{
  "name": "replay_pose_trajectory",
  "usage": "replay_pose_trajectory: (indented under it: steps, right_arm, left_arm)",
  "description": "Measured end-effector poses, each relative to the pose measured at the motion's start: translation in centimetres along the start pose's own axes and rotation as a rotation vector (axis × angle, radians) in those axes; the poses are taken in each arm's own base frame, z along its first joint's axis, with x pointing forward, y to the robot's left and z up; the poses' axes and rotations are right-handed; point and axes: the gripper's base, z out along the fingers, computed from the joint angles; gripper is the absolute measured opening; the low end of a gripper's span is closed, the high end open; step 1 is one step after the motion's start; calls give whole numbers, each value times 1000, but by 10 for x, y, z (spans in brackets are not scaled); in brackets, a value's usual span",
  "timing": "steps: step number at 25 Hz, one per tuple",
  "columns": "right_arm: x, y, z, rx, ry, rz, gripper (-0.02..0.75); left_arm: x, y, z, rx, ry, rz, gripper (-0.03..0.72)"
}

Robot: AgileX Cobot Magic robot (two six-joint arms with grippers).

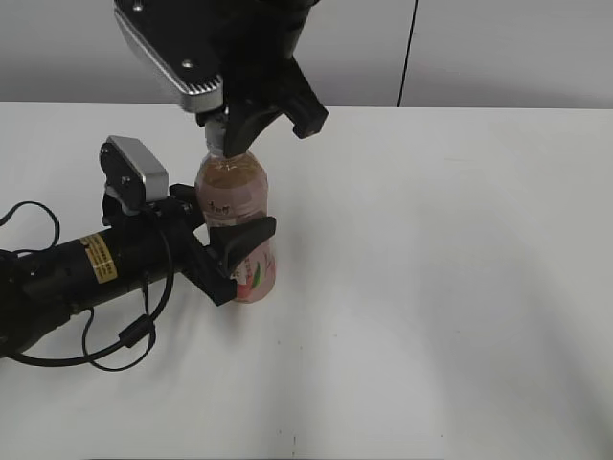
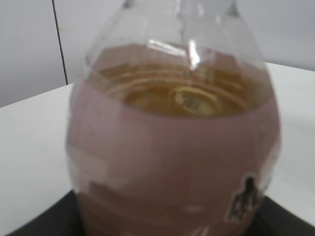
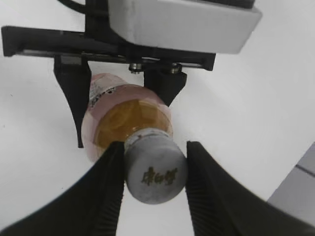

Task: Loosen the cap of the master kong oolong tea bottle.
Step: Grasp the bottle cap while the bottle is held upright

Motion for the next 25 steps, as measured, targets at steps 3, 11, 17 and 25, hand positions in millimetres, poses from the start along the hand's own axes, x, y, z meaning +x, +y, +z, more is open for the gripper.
replay_pose_trajectory:
  steps: [3, 11, 17, 25]
  right_arm:
    - [0, 0, -1, 0, 2, -160, 283]
    - [0, 0, -1, 1, 4, -483, 284]
    - [0, -1, -3, 7, 12, -522, 284]
    - [-1, -1, -6, 3, 21, -533, 284]
  left_arm:
    - [0, 0, 0, 0, 0, 0, 385]
    - [0, 0, 0, 0, 1, 0, 385]
    - [0, 0, 0, -1, 1, -1, 385]
    - [0, 0, 0, 1, 0, 9, 385]
